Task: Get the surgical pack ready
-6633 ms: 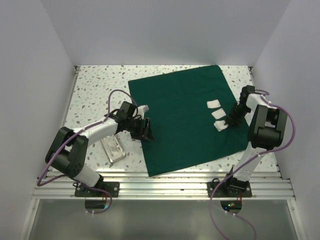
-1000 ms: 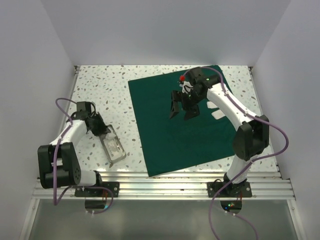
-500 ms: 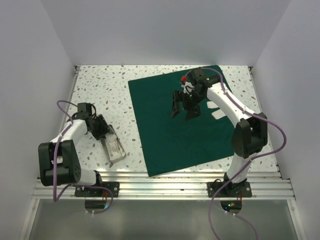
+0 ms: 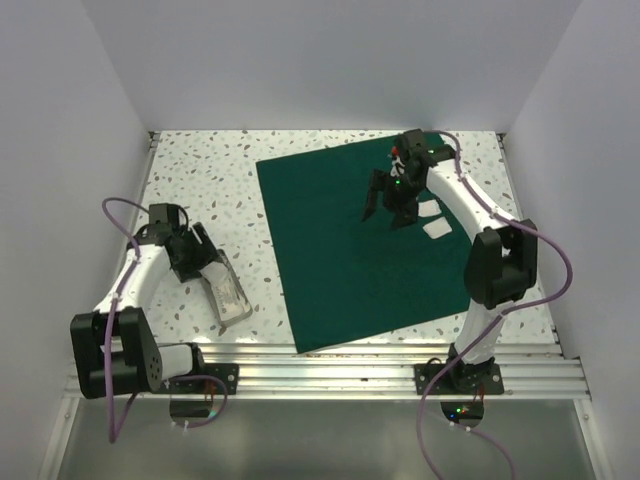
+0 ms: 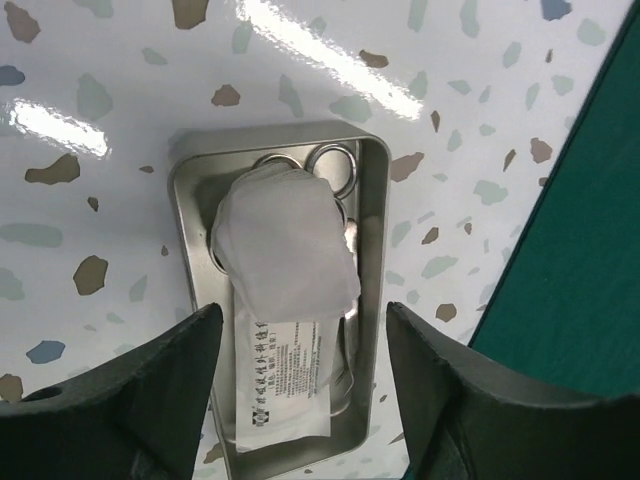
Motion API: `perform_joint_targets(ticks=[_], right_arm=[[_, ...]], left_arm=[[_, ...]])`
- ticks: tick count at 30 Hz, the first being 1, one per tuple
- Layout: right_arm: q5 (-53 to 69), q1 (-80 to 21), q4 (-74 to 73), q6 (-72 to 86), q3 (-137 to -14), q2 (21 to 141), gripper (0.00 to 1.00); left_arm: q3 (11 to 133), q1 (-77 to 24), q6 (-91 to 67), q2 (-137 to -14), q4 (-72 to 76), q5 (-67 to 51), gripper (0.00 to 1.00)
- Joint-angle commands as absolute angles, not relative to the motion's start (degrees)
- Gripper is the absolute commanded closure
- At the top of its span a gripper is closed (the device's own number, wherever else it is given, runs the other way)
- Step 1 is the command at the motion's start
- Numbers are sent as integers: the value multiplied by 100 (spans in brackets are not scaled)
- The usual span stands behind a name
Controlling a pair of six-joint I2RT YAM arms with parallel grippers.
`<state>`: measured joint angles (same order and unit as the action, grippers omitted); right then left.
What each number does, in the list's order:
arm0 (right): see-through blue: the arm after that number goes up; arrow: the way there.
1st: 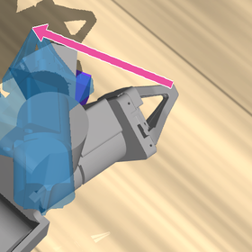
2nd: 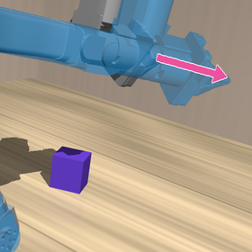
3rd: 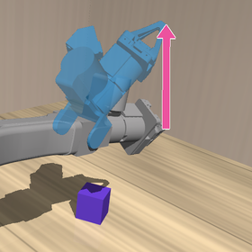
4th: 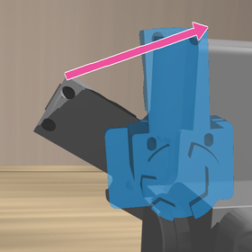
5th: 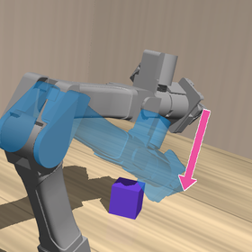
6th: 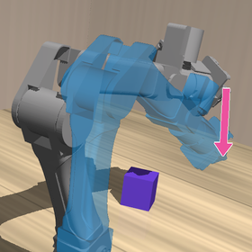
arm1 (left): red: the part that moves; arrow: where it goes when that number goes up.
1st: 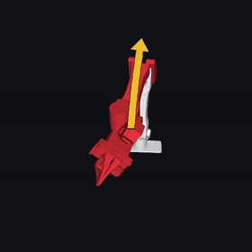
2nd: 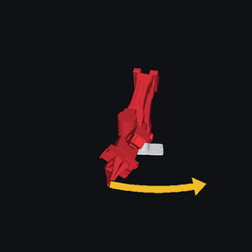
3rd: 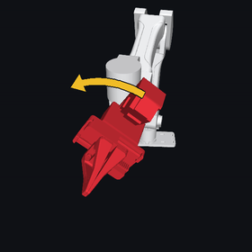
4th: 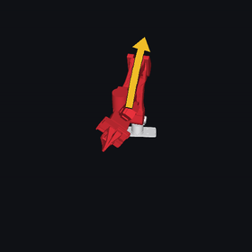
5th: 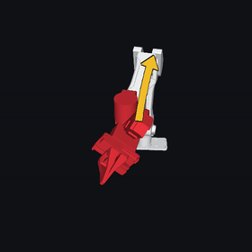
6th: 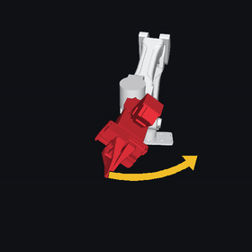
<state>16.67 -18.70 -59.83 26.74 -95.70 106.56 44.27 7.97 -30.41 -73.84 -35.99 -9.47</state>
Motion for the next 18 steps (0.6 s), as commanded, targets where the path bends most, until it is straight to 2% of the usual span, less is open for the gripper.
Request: perform_joint_targets(ticks=[1,3,6,15,16,18], right_arm=[[731,-1179,-5547,3312,-9152,10337,19],[328,-618,-5073,3340,-8879,10283,25],[343,-195,-4896,3226,-8807,10449,28],[360,931,-4773,2813,-8790,10924,44],[413,1001,-4729,2839,-8737,10960,54],[597,1125,-4527,2848,-8605,11083,66]], left_arm=[[4676,590,-3006,-6936,-3587,-808,31],[4728,249,-3006,-6873,-3438,-826,34],[4878,-295,-2980,-6926,-3305,-887,35],[4728,-571,-2944,-6829,-2734,-1985,40],[4729,-589,-2953,-6838,-2716,-2021,40],[4755,-633,-3014,-6864,-2637,-2135,41]])
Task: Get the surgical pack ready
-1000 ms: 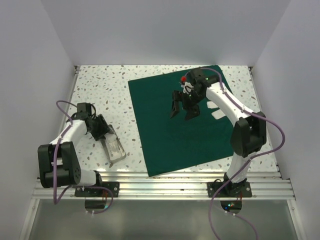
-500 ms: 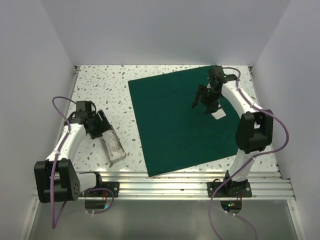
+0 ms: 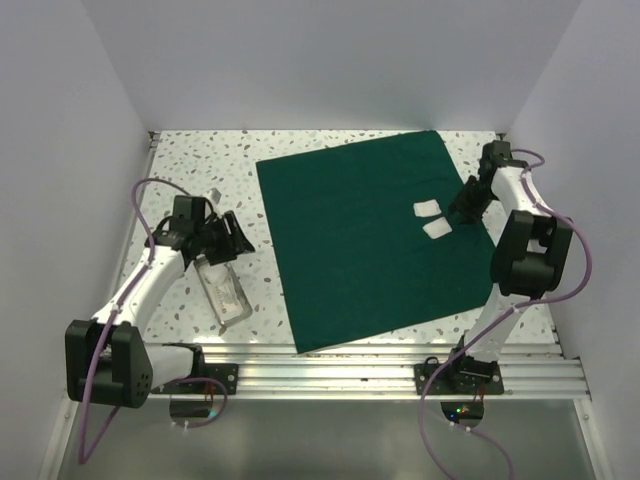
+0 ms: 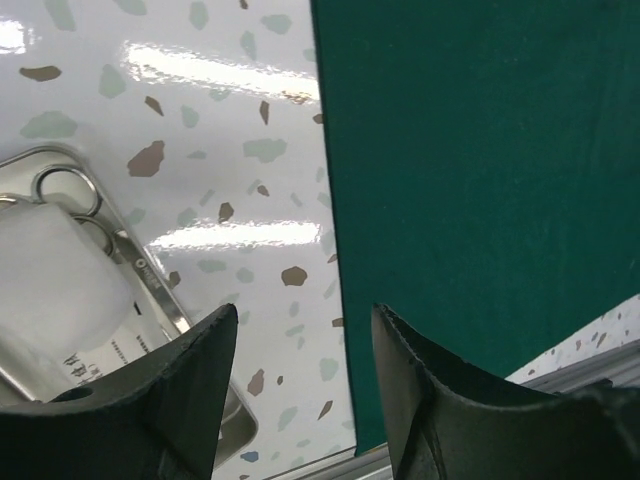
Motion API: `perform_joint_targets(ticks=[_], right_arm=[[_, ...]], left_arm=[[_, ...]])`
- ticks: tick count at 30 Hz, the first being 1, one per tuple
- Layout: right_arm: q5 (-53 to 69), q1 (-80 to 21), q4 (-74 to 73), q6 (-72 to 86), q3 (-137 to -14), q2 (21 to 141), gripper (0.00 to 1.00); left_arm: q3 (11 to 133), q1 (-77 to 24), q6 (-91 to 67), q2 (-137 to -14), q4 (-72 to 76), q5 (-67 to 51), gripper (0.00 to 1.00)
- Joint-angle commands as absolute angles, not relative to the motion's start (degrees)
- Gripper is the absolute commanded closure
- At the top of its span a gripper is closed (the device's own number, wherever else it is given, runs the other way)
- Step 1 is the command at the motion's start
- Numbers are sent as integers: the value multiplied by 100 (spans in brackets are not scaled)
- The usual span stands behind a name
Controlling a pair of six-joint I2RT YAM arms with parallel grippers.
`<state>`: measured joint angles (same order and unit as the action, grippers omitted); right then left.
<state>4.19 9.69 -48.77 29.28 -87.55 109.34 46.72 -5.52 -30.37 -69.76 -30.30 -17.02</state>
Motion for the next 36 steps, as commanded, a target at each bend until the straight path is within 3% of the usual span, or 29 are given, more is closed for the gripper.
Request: perform_joint_targets(ticks=[1,5,9,12,36], right_arm=[[667,1134,-4465,2865,-8587,11135,67],[494,1143,-4272,2918,-8551,11346,69],[501,1230,-4175,2892,-8622,11487,59],[562,1222,-4210,2865,-8701,11636,59],[554,1231,-3929,2830,-8675,11865,70]], left_arm=[[4764,-650,-3032,-6882,-2619,-2153,41],[4895,-790,-3120,-7040,-2601,-2215,41],[4966,-905,-3217,-7189,-2593,-2189,41],[5010,-940,-3269,-7259,-2566,-2145,41],[5220,-993,-3164,-7488,-2716,-2057,42]])
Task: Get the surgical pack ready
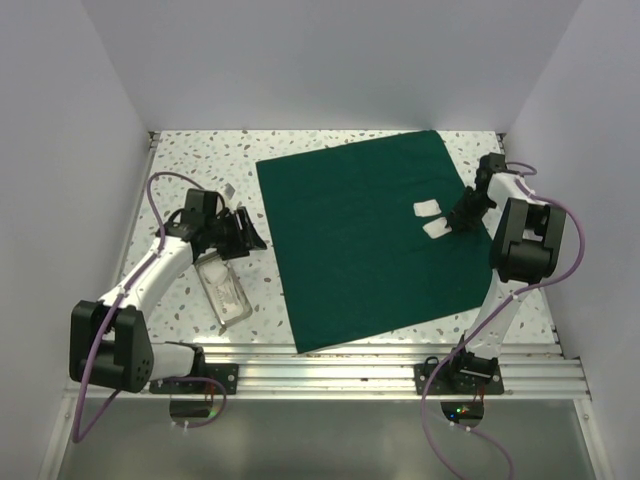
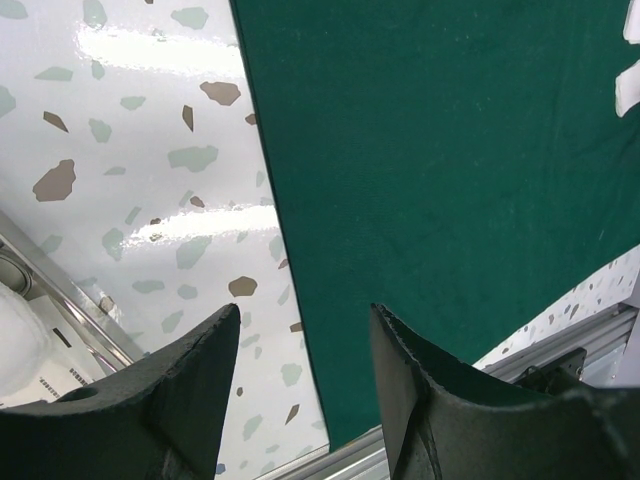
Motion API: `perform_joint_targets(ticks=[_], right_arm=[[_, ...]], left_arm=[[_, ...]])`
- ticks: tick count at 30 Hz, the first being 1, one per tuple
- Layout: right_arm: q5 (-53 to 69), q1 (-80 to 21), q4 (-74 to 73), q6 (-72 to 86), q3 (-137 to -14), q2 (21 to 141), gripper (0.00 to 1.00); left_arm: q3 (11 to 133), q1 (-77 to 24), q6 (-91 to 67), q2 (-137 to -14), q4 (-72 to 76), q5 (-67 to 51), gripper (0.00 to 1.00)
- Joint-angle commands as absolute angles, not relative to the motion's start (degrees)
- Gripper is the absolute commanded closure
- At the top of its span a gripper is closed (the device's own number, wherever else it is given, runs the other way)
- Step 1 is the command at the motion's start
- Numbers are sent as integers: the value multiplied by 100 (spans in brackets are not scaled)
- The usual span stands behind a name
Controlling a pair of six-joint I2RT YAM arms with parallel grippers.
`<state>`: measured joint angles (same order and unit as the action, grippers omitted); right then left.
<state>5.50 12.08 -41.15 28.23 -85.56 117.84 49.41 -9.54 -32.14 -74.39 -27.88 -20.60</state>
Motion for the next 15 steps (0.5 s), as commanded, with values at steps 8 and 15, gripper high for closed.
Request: perform_joint_targets(ticks=[8,15], right_arm=[[615,1230,-3929,2909,-8631,11707,85],[659,1239,-3946,3067,-8517,11400,98]], left_arm=[[5256,-993,-3094,-7585,-2716,-2100,42],[5238,-993,-3032,-7620,-2698,-2136,42]])
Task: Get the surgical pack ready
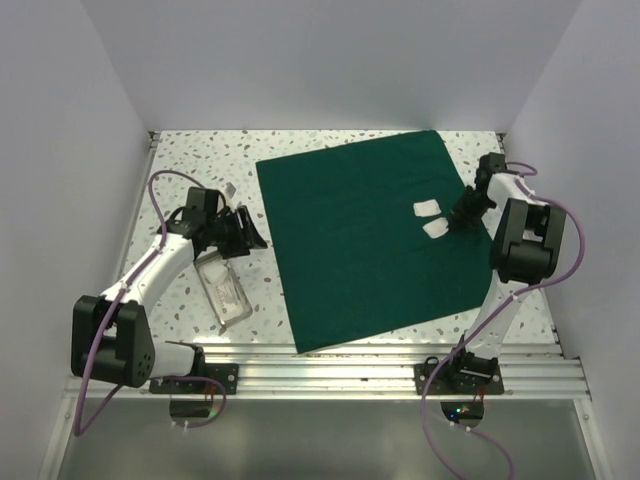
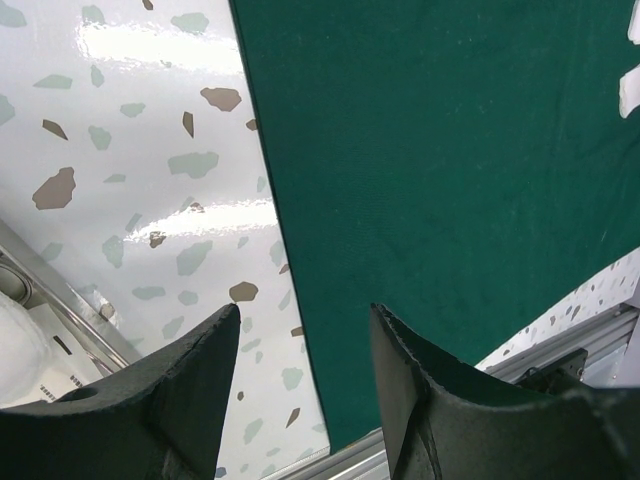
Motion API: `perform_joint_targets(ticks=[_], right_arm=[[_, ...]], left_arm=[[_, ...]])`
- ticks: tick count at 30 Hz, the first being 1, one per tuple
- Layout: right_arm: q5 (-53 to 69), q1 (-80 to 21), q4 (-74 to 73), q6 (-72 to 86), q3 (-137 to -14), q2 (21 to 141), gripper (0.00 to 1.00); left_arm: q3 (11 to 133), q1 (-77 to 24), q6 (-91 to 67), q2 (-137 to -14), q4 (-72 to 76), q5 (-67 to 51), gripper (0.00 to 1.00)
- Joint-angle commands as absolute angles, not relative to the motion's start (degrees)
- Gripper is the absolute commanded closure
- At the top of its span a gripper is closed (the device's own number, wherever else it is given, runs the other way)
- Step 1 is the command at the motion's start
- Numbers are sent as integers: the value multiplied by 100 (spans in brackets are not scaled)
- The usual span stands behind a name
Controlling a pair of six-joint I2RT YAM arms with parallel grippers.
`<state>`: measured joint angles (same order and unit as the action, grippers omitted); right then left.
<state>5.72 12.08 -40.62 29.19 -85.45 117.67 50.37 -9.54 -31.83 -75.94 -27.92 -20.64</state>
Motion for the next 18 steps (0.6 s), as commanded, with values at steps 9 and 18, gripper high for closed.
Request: perform_joint_targets(ticks=[9,18], right_arm=[[1300,1152,-3200,4253,-7929,10732,100],[1503,826,-2945,4807,-8393,10766,100]], left_arm=[[5115,-993,-2971,-7646,-2654,-2224,42],[5106,-993,-2927,-7638,-2707,-2206,42]])
